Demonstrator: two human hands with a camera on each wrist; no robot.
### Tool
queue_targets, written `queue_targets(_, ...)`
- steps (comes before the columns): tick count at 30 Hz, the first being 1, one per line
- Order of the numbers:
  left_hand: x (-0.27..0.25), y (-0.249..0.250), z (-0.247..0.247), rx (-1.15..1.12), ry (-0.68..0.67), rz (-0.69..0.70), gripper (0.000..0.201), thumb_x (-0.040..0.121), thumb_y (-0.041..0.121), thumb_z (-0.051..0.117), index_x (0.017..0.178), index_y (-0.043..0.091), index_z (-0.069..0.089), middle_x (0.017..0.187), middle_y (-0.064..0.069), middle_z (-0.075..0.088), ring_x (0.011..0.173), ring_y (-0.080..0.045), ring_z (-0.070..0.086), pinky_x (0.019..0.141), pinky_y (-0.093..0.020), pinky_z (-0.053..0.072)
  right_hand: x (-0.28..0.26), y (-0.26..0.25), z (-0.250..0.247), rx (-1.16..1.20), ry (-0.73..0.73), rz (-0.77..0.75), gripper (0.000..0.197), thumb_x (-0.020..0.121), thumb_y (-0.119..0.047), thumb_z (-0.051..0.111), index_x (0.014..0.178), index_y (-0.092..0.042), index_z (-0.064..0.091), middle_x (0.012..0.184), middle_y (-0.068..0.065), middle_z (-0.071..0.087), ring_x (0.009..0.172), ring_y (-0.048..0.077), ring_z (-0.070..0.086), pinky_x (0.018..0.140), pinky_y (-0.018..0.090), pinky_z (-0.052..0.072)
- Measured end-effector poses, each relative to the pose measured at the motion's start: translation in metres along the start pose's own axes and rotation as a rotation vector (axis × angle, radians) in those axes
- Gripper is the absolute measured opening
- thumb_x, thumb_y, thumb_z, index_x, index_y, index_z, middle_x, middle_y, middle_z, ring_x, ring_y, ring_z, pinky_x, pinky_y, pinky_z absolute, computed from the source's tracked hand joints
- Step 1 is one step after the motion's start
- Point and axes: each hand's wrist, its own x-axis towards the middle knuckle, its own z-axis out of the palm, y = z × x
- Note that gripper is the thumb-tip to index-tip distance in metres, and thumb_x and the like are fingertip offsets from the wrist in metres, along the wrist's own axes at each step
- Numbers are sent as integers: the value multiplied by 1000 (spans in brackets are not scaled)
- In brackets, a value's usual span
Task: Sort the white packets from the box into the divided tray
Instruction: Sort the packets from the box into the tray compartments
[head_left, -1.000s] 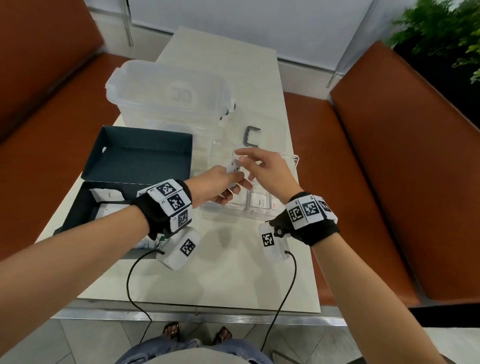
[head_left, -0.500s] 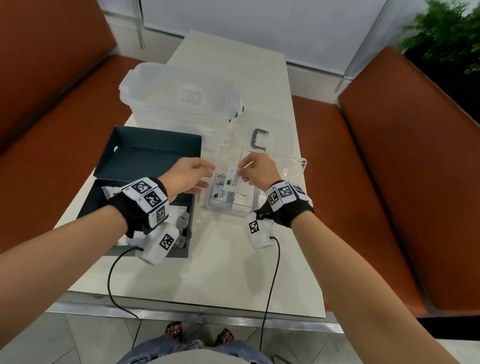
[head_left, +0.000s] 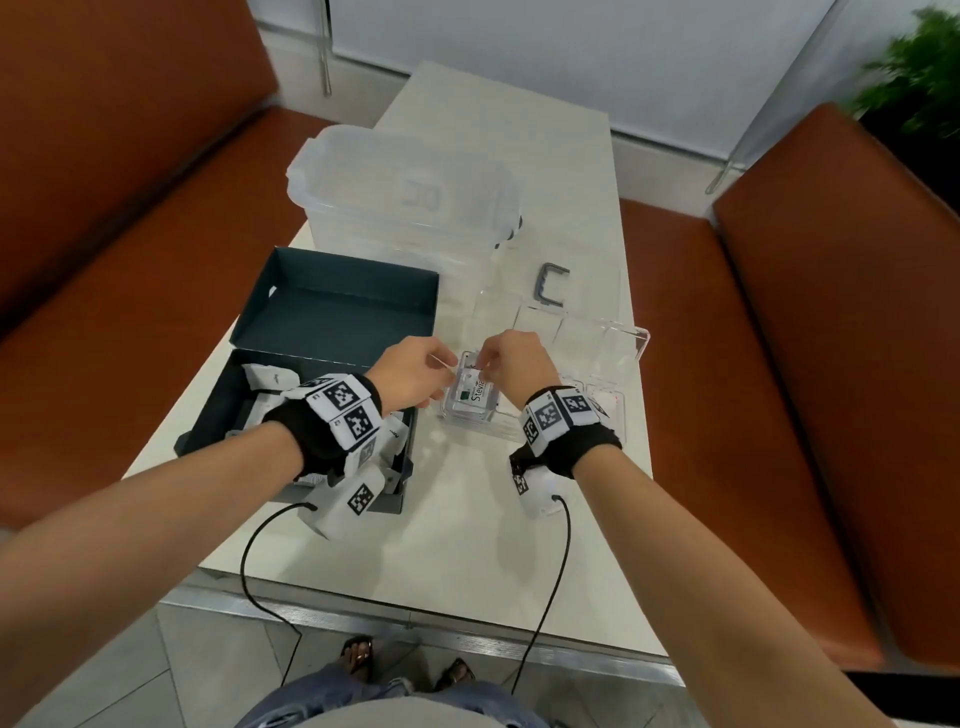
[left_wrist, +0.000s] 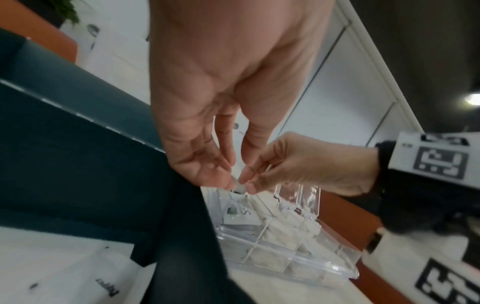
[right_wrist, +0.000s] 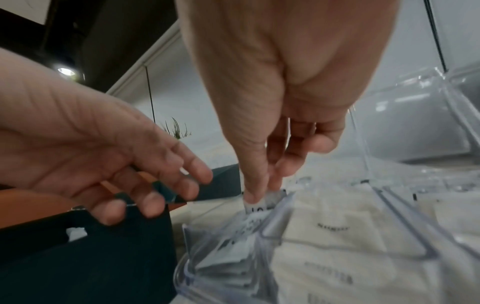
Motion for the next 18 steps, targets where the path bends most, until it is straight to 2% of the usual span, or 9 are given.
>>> queue_targets(4,2,1,4,173,-16,19,28,90,12,62,118,10,59,106,-8,64,86,-22,62,68,-29,51,-7,1,-4,-230,-89,-55,17,80,-23,73,96,-26,69,99,-3,70,102,22,60,92,38,38)
queue_targets(7,4,2,7,236,-34,32,29,90,14,63,118,11,58,111,-10,64,90,-21,62,71,-26,46,-7,-4,0,-309,-122,-67,20,78,-26,73,97,-29,68,99,-4,68,102,22,58,90,39,33)
queue_targets(13,6,0,9,267,-34,47,28,90,16,63,117,11,59,113,-10,64,91,-20,59,71,-25,45,-9,-8,6,-304,-129,-61,20,77,-26,72,96,-29,67,98,-3,68,101,24,60,88,39,34)
queue_targets(16,5,1,7,277,-44,60,28,91,17,60,119,11,59,114,-9,63,90,-19,59,64,-21,44,-9,-7,1,-252,-135,-50,22,77,-25,73,98,-27,67,99,-4,67,101,23,59,90,38,33)
queue_targets(18,4,2,3,279,-49,77,29,92,17,59,120,11,58,115,-8,63,90,-19,59,64,-21,44,-10,-8,-7,-201,-117,-49,22,80,-25,73,101,-26,67,100,-4,67,103,22,59,92,38,34)
